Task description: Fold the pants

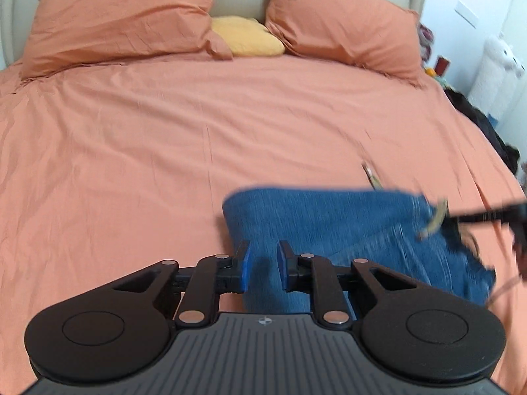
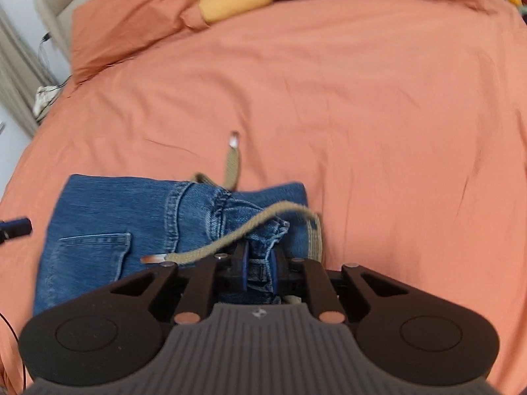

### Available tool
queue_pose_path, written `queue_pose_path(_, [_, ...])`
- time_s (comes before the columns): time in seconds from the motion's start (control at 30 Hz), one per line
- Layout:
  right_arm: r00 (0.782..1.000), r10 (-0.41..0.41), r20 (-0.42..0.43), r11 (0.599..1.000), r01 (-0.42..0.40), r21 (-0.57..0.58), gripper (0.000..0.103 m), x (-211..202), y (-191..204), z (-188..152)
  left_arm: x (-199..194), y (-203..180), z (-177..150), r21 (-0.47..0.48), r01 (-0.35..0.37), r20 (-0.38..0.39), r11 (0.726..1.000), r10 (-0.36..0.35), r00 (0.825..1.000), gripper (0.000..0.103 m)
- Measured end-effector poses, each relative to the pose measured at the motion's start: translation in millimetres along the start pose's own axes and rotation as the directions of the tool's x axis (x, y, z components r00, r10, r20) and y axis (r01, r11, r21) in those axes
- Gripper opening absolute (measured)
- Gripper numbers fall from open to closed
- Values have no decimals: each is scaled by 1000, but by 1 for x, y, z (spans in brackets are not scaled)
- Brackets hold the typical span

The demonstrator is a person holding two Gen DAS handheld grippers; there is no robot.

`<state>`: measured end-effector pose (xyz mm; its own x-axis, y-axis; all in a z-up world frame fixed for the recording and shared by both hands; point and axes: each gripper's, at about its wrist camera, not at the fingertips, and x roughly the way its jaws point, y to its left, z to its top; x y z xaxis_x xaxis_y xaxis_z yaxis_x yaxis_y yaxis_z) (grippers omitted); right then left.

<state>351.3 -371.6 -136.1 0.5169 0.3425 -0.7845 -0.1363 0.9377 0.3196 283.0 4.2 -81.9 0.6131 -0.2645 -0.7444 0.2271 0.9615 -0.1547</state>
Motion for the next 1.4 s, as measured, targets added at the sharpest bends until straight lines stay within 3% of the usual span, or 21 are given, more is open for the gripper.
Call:
queue_pose_path(0.1, [1000, -2, -5, 1000, 2, 16, 8, 7, -5, 1, 22, 1, 9, -28, 20, -27, 999, -20, 999, 18])
queue_pose_path(0.2, [1000, 1, -12, 1000, 0, 19, 8, 7, -9, 0, 57, 6, 6, -39, -21, -124, 999, 16, 992, 11])
queue_pose_path(0.23, [1000, -2, -12, 1000, 3, 14, 8, 7, -9, -1, 72, 8, 3, -40, -61, -187, 997, 53, 981, 5])
queue_pose_path(0.3, [1000, -13, -8, 1000, 13, 2, 8, 10, -4, -2, 94, 12, -8, -6, -124, -267, 992, 118, 957, 5])
queue_pose_path(0.4, [999, -35, 5, 999, 35, -15, 8, 12, 1, -5, 91, 12, -10, -6, -135, -251, 991, 129, 959, 5])
queue_pose_path(0.47, [998, -55, 13, 998, 55, -26, 9, 10, 5, -7, 82, 7, -9, 45, -153, -239, 987, 159, 958, 5])
queue_pose_path(0.53, [996, -81, 26, 996, 81, -33, 17, 3, 11, -7, 65, 3, -11, 63, -174, -216, 983, 184, 959, 5])
queue_pose_path(0.6, [992, -113, 62, 991, 117, -69, 25, -13, 18, -11, 41, 1, -13, 59, -155, -178, 986, 163, 970, 7])
queue_pose_path(0.77, [982, -119, 146, 972, 145, -187, 25, -62, 40, -40, -19, -16, -36, 62, -64, -109, 996, 70, 992, 7])
queue_pose_path(0.87, [983, -91, 161, 964, 128, -233, 25, -84, 56, -66, -42, -33, -60, 68, -9, -112, 998, 16, 994, 7])
queue_pose_path(0.97, [977, -108, 186, 943, 160, -293, 24, -90, 73, -97, -59, -46, -85, 67, 22, -109, 998, -15, 994, 7])
queue_pose_path(1.13, [973, -147, 178, 935, 195, -295, 24, -69, 68, -132, -53, -52, -126, 87, -12, -171, 996, 26, 985, 7])
queue_pose_path(1.27, [977, -137, 165, 968, 167, -188, 24, -50, 49, -143, -45, -30, -147, -29, -17, -178, 999, 12, 984, 11])
queue_pose_path(1.4, [965, -177, 192, 954, 216, -207, 24, -52, 58, -144, -70, -18, -146, -155, -5, -116, 988, -13, 993, 13])
